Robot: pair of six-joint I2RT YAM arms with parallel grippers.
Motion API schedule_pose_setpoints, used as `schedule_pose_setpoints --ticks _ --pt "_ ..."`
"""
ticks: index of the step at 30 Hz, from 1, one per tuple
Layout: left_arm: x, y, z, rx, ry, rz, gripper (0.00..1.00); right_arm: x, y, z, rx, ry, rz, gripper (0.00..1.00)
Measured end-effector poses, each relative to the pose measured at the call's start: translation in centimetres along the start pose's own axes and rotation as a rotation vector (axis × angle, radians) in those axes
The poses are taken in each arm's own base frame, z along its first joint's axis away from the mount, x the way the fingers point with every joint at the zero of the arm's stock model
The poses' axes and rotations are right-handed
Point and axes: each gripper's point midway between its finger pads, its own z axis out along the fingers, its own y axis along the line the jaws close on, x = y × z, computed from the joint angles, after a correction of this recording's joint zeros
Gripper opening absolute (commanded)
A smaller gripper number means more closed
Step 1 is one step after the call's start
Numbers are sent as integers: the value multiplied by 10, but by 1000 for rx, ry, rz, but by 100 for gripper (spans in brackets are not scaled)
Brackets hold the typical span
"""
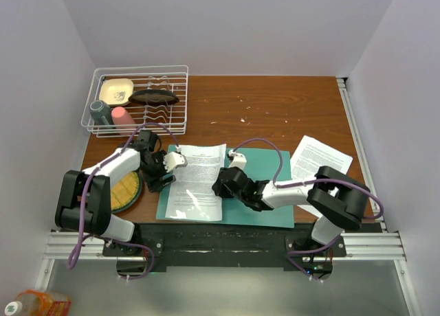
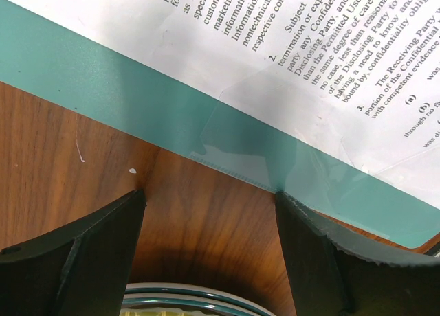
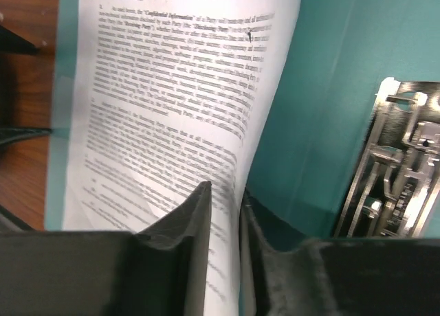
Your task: Put the files into the folder
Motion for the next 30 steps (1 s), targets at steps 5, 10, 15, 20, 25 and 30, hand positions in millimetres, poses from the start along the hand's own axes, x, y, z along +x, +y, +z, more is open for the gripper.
schedule_pose_setpoints --ticks 5,10,15,20,25,30 --pt "0 -1 0 1 -2 0 81 -4 -5 -12 24 5 -28 40" --pt "0 -1 0 1 -2 0 81 -6 -6 -19 31 14 -40 38" --pt "0 -1 0 1 -2 0 81 -3 -11 -24 40 27 -46 27" --pt "0 -1 0 1 -2 0 80 -1 -15 -35 28 39 -41 23" --pt "0 -1 0 2 -2 -1 80 5 -18 -38 21 60 -33 20" --pt "0 -1 0 1 -2 -1 79 14 -21 -38 19 88 -25 19"
